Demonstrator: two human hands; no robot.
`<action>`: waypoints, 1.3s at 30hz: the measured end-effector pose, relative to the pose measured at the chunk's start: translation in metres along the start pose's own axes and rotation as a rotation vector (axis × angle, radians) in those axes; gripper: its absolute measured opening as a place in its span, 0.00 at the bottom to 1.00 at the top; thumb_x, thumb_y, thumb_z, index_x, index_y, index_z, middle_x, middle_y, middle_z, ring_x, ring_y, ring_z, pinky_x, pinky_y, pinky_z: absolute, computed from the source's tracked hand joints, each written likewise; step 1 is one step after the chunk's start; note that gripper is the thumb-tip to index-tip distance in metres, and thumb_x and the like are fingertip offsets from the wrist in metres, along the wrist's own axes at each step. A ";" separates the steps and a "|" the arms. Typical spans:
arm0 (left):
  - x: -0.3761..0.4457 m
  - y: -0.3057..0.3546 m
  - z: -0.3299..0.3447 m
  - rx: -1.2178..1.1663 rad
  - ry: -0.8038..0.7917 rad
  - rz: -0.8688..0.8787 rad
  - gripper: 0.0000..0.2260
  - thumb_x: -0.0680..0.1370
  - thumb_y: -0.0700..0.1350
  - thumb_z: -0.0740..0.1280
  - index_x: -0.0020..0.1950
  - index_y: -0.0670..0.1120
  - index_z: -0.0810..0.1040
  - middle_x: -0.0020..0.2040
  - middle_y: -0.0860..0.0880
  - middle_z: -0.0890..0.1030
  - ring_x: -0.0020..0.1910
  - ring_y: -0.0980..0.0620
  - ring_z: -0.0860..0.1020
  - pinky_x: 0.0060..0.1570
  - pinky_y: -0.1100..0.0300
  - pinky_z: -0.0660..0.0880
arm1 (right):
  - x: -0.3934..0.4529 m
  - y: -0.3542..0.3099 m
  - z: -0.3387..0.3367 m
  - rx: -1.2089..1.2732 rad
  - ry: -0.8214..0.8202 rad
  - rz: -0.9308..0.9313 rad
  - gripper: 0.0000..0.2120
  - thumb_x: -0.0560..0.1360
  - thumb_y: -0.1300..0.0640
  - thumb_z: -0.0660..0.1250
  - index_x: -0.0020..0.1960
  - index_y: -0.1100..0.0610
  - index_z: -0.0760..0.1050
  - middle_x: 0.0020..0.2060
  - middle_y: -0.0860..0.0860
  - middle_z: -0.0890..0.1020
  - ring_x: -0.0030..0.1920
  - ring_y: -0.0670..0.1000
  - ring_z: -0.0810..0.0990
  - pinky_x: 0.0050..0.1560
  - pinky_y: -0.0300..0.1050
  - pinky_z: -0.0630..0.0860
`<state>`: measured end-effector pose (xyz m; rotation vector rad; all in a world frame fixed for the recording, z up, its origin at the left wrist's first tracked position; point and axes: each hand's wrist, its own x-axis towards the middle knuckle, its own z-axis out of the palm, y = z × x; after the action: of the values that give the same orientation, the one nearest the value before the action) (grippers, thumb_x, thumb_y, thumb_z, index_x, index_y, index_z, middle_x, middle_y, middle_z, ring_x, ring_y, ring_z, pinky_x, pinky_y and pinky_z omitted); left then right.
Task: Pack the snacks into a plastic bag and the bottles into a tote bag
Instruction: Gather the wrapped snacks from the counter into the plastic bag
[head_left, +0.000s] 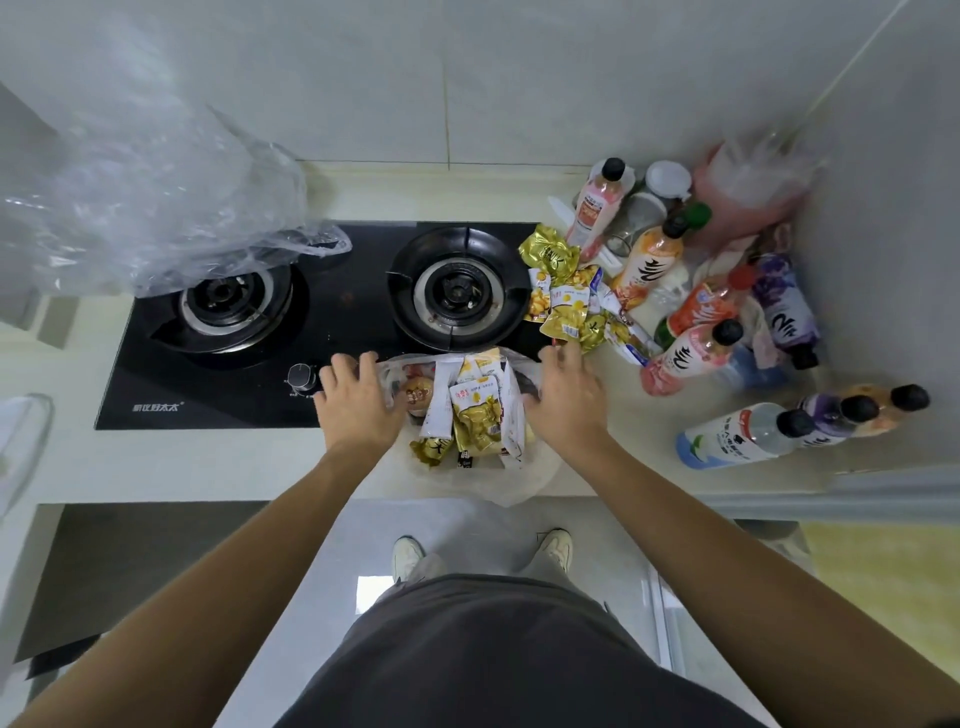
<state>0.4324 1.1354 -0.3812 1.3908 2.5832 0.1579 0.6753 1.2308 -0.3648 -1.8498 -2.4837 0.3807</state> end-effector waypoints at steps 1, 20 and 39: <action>0.003 -0.005 0.001 -0.018 -0.066 -0.075 0.26 0.76 0.58 0.70 0.65 0.45 0.69 0.61 0.41 0.71 0.62 0.38 0.70 0.58 0.43 0.72 | 0.004 0.004 0.000 0.032 -0.058 0.067 0.19 0.76 0.51 0.73 0.61 0.58 0.72 0.58 0.56 0.76 0.56 0.58 0.78 0.50 0.51 0.75; -0.007 0.004 -0.053 -0.551 -0.025 0.002 0.06 0.80 0.47 0.63 0.45 0.49 0.73 0.34 0.50 0.78 0.32 0.50 0.76 0.32 0.56 0.70 | 0.012 -0.006 -0.048 0.533 0.096 0.067 0.15 0.76 0.55 0.65 0.36 0.54 0.61 0.29 0.48 0.67 0.30 0.51 0.67 0.31 0.46 0.59; 0.036 0.175 -0.066 -0.310 -0.031 0.593 0.17 0.79 0.49 0.63 0.67 0.46 0.73 0.60 0.45 0.74 0.62 0.43 0.73 0.56 0.47 0.76 | 0.039 0.099 -0.023 0.230 -0.082 0.177 0.27 0.76 0.58 0.67 0.74 0.57 0.67 0.72 0.58 0.69 0.74 0.63 0.65 0.73 0.61 0.66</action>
<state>0.5403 1.2619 -0.2886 1.9504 1.9349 0.5864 0.7605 1.2980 -0.3674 -1.9978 -2.2156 0.7289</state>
